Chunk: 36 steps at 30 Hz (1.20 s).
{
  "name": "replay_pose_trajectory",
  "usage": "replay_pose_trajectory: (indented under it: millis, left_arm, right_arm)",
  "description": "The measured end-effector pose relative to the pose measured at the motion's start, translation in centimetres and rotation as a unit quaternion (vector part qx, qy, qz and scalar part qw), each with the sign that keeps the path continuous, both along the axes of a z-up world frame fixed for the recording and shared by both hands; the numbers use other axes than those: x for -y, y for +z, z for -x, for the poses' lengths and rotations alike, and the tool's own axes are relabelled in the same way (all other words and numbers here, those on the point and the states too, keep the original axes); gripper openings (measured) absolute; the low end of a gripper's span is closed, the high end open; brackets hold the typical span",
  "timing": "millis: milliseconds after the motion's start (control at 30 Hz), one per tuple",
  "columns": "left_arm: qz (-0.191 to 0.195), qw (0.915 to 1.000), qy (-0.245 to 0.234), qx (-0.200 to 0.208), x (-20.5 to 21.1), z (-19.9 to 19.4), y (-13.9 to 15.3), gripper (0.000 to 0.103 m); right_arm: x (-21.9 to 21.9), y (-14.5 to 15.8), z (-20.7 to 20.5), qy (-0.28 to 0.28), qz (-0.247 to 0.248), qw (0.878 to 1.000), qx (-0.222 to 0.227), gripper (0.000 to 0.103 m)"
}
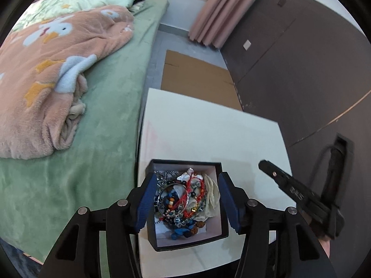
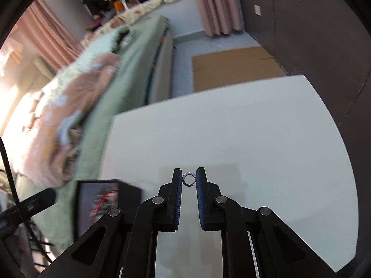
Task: Organize jewelry
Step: 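Drop the small silver ring into the box with the right tool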
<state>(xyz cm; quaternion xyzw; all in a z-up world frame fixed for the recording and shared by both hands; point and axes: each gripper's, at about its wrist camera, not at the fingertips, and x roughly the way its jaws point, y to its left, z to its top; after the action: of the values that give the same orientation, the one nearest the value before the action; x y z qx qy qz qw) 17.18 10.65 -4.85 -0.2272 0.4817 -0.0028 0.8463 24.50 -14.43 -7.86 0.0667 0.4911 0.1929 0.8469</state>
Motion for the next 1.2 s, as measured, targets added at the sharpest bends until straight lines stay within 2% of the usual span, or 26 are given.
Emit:
replay_pose_trajectory:
  millis: [233,533,767,933,1067,1133,1200]
  left_arm:
    - [0.009,0.9997,0.021,0.014,-2.0,0.5,0.7,0.056]
    - [0.016,0.9988,0.04,0.022,-4.2,1.2,1.2,0.056]
    - [0.019,0.998,0.053,0.027,-5.5,1.9,1.6,0.056]
    - [0.021,0.9978,0.054,0.032,-5.5,2.2,2.0,0.056]
    - [0.024,0.9978,0.051,0.034,-5.3,2.4,2.1,0.056]
    - [0.026,0.9979,0.05,0.032,-5.0,2.4,1.9,0.056]
    - [0.031,0.9979,0.046,0.033,-4.6,2.5,1.8,0.056]
  right_arm:
    - [-3.6,2.7,2.3,0.054,-0.053,0.997,0.022,0.014]
    - [-7.9,3.2,4.8,0.118,-0.088,0.989,0.014,0.014]
    - [-10.1,2.2,6.1,0.156,-0.107,0.982,-0.024,0.014]
    - [-10.9,0.2,6.0,0.175,-0.124,0.972,-0.101,0.015]
    - [-9.6,0.0,5.8,0.15,-0.119,0.975,-0.111,0.042]
    - [-8.6,0.8,5.8,0.14,-0.126,0.977,-0.103,0.048]
    - [-7.2,2.0,5.8,0.126,-0.129,0.98,-0.089,0.06]
